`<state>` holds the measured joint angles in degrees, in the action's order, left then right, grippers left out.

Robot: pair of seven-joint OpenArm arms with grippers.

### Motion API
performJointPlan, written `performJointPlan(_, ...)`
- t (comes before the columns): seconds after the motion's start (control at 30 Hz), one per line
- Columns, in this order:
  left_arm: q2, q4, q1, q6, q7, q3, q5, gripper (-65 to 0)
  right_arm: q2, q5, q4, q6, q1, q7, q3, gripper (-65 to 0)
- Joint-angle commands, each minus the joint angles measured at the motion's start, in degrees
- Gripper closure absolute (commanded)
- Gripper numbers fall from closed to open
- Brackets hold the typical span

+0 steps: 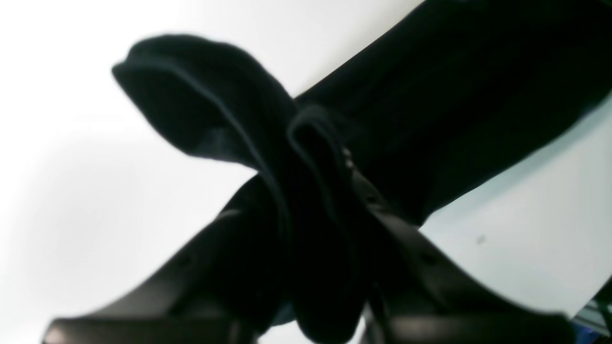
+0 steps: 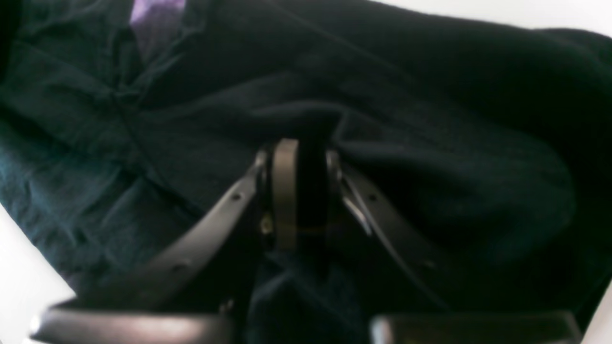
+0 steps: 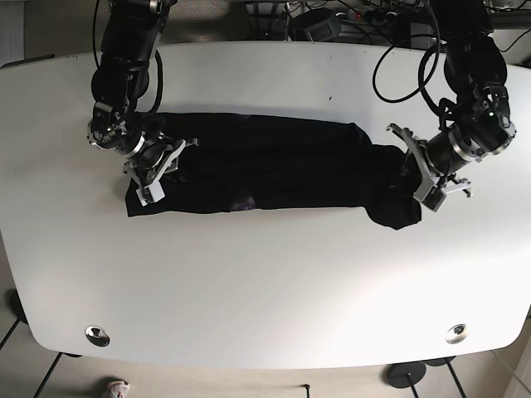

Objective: Fold the T-shirt properly

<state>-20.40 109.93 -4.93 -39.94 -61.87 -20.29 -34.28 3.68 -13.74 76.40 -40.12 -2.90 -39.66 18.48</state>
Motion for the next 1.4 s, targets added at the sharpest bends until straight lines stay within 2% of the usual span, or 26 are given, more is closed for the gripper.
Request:
performJointPlan(0.03, -1.1, 0.3, 0.5, -0.1, -0.1, -3.2, -0.8, -1.1, 0.4, 2.1, 0.1, 0.12, 0.0, -2.8, -0.1, -7.8)
performJointPlan(0.1, -3.4, 0.0, -0.6, -0.1, -3.2, -5.4, -0.1, -1.3, 0.4, 2.1, 0.1, 0.12, 0.0, -2.8, -0.1, -7.8)
performJointPlan(0.17, -5.8, 0.2, -2.1, -0.1, -5.1, -5.9, 2.5, -1.3, 0.4, 2.1, 0.1, 0.12, 0.6, -2.8, -0.2, -7.8)
performJointPlan(0.27, -9.5, 0.0, -4.7, -0.1, -3.9, -5.9, 9.0, -1.1, 0.4, 2.1, 0.4, 0.12, 1.3, -2.8, -0.2, -7.8)
performJointPlan(0.33, -9.9, 0.0, -4.7, -0.1, -3.4, -5.5, 12.2, -1.1, 0.4, 2.1, 0.2, 0.12, 1.3, -2.7, -0.2, -7.8)
performJointPlan(0.4, -9.5, 0.1, -4.5, -0.1, -3.5, -5.0, 13.3, -1.3, 0.3, 2.1, 0.2, 0.12, 1.3, -2.6, -0.2, -7.8)
performJointPlan(0.53, -9.3, 0.4, -1.4, -0.1, -3.6, 5.0, 13.6, -1.1, 0.1, 2.1, 0.4, 0.12, 1.2, -2.6, -0.2, -7.8)
performJointPlan(0.73, -2.7, 0.5, 1.6, -0.1, -4.0, 12.9, 13.8, -1.1, 0.3, 2.1, 0.5, 0.12, 1.2, -2.6, -0.2, -7.8)
performJointPlan(0.83, 2.2, 0.5, 4.1, -0.1, -7.2, 16.6, 13.8, -1.1, 0.3, 2.1, 0.3, 0.12, 1.3, -2.6, -0.2, -7.8)
performJointPlan(0.93, 7.0, 0.5, 4.8, -0.1, -9.7, 17.1, 13.8, -1.1, 0.3, 2.1, 0.5, 0.12, 1.9, -2.6, -0.2, -7.8)
performJointPlan(1.07, 13.2, 0.0, 6.6, -0.1, -10.0, 17.6, 13.9, -1.3, 0.1, 2.1, 0.5, 0.12, 2.1, -2.6, -0.2, -7.8)
performJointPlan(1.2, 15.1, -2.2, 7.7, -0.1, -9.7, 23.9, 15.3, -1.4, 0.1, 2.1, 0.6, 0.12, 2.1, -2.6, -0.2, -7.8)
performJointPlan(1.3, 16.0, -3.9, 7.7, -0.1, -7.3, 28.3, 15.8, -1.4, 0.2, 2.1, 0.5, 0.12, 2.1, -2.6, -0.2, -7.8)
performJointPlan(1.4, 16.3, -5.5, 7.7, -0.1, -6.0, 28.9, 15.8, -1.8, 0.1, 2.1, 0.6, 0.12, 2.1, -2.6, -0.2, -7.8)
